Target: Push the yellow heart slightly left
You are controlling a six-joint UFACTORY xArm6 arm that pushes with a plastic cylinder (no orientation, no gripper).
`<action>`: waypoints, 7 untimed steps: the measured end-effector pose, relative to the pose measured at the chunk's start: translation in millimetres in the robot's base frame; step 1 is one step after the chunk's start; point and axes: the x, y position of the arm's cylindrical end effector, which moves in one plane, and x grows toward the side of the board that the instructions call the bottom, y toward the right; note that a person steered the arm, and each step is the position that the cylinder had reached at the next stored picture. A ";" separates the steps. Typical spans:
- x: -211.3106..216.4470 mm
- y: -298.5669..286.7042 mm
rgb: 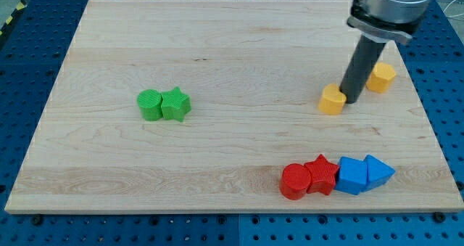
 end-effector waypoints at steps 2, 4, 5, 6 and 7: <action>1.9 -32.7; 21.9 -56.0; 39.6 -76.6; 53.1 -98.1; 47.6 -101.4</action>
